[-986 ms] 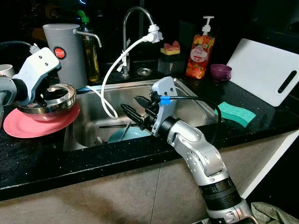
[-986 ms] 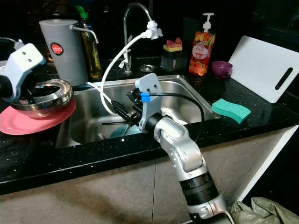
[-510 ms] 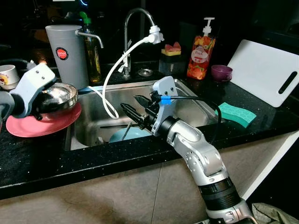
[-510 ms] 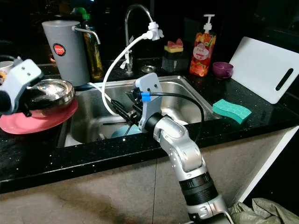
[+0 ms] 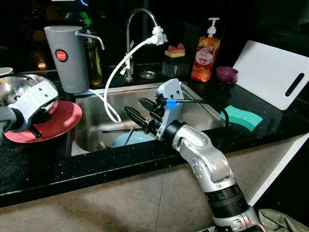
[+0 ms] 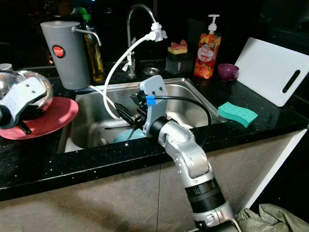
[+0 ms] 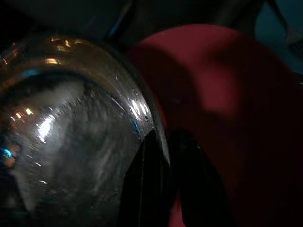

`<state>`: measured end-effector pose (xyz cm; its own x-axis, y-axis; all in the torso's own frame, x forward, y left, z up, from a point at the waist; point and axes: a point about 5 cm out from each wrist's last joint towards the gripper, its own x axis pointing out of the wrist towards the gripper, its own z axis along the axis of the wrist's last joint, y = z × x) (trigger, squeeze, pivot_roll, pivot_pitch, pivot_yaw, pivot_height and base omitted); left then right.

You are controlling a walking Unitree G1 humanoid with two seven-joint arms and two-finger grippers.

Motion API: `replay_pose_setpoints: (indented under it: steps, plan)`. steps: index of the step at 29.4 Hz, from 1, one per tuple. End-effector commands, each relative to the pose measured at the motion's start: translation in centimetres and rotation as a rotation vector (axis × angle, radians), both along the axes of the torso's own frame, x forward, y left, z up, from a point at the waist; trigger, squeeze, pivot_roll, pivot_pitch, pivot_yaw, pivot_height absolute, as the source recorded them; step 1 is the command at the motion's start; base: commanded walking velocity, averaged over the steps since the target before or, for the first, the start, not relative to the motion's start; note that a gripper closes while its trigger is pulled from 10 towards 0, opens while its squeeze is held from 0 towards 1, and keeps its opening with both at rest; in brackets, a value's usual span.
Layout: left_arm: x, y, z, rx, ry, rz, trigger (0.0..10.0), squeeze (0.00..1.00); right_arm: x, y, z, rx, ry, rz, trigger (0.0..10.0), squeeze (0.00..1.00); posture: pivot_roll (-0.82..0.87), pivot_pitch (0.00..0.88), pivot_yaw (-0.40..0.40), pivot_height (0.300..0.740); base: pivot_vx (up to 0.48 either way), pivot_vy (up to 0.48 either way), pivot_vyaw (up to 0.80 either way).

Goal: Kitchen organization

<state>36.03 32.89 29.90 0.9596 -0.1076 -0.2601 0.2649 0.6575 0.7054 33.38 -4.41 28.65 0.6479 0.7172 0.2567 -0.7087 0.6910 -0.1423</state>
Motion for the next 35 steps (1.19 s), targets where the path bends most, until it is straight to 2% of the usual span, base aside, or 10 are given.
replay_pose_setpoints:
  steps: [1,8,9,11,12,13,14,22,25,35]
  plan:
    - [0.1,-0.5,0.6,0.042,-0.044,-0.018,0.0,0.00,-0.1,-0.1,0.0,0.000,-0.010,-0.004,10.0,0.00,0.07,0.079,-0.021,0.740,0.000,0.000,0.00]
    - [0.2,-2.0,2.4,0.212,-0.198,-0.082,0.0,0.00,-0.1,0.0,0.0,0.004,-0.011,-0.002,10.0,0.00,0.07,0.077,-0.024,0.740,0.000,0.000,0.00]
    - [0.1,-3.2,2.9,0.251,-0.248,-0.157,10.0,0.00,-0.1,0.0,0.0,0.004,-0.012,-0.003,10.0,0.00,0.07,0.077,-0.024,0.740,0.000,0.000,0.00]
    - [-0.1,-4.8,3.5,0.312,-0.304,-0.260,10.0,0.00,0.0,-0.1,0.1,0.004,-0.014,-0.005,10.0,0.00,0.07,0.073,-0.027,0.740,0.000,0.000,0.00]
    - [-0.4,-6.0,3.7,0.395,-0.346,-0.336,10.0,0.00,0.0,-0.3,0.3,0.005,-0.019,-0.009,10.0,0.00,0.07,0.073,-0.027,0.740,0.000,0.000,0.00]
    - [-0.4,-6.0,3.7,0.395,-0.346,-0.336,10.0,0.00,0.0,-0.3,0.3,0.005,-0.019,-0.009,10.0,0.00,0.07,0.073,-0.027,0.740,0.000,0.000,0.00]
    - [-0.6,-7.3,3.8,0.433,-0.382,-0.409,10.0,0.00,0.0,-0.6,0.6,0.009,-0.027,-0.015,10.0,0.00,0.07,0.071,-0.030,0.740,0.000,0.000,0.00]
    - [-0.7,-11.5,2.8,0.484,-0.459,-0.597,10.0,0.00,0.6,-1.4,1.2,0.037,-0.021,-0.092,10.0,0.00,0.08,0.066,-0.034,0.740,0.000,0.000,0.00]
    - [-1.1,-14.6,0.9,0.521,-0.485,-0.749,10.0,0.00,1.4,-2.2,1.7,0.075,-0.009,-0.187,10.0,0.00,0.08,0.066,-0.034,0.740,0.000,0.000,0.00]
    - [-1.6,-17.6,-0.6,0.530,-0.551,-0.873,10.0,0.00,2.7,-3.7,2.3,0.237,0.123,-0.253,10.0,0.00,0.06,0.061,-0.035,0.740,0.000,0.000,0.00]
